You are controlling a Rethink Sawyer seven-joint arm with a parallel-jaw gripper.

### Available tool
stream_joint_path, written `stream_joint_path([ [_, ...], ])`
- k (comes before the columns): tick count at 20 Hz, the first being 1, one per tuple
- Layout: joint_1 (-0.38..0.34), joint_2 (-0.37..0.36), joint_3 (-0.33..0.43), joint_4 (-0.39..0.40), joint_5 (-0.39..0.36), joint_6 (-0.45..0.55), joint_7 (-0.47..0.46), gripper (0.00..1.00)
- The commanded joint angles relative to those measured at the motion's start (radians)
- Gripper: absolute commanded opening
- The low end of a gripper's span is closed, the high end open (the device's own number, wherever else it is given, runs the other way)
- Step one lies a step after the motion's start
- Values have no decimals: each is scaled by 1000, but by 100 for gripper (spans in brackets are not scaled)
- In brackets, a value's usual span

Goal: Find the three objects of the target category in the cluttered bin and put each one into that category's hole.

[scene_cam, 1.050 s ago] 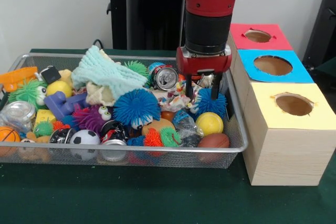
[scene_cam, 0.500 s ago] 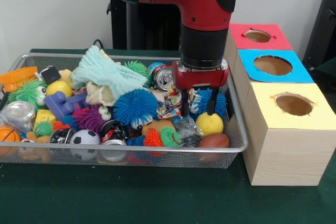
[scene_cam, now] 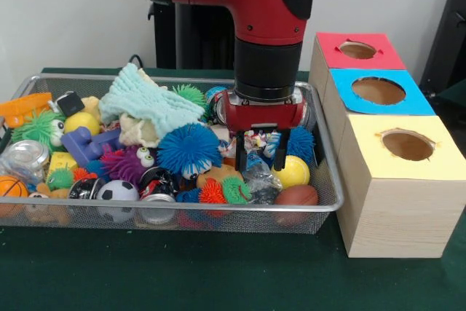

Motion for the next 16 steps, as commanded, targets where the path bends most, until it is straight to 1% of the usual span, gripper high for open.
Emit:
stream_joint_path([
  [1, -25, 38, 45, -78, -27, 69, 20, 100],
  [2, -18, 50, 36, -92, -36, 69, 17, 100],
  [5, 2, 89, 18, -96, -55, 45, 27, 100],
  [6, 10, 85, 11, -82, -55, 38, 40, 100],
  [12, 53, -11, -8, 42, -54, 72, 63, 100],
  [16, 66, -44, -17, 88, -43, 81, 84, 100],
])
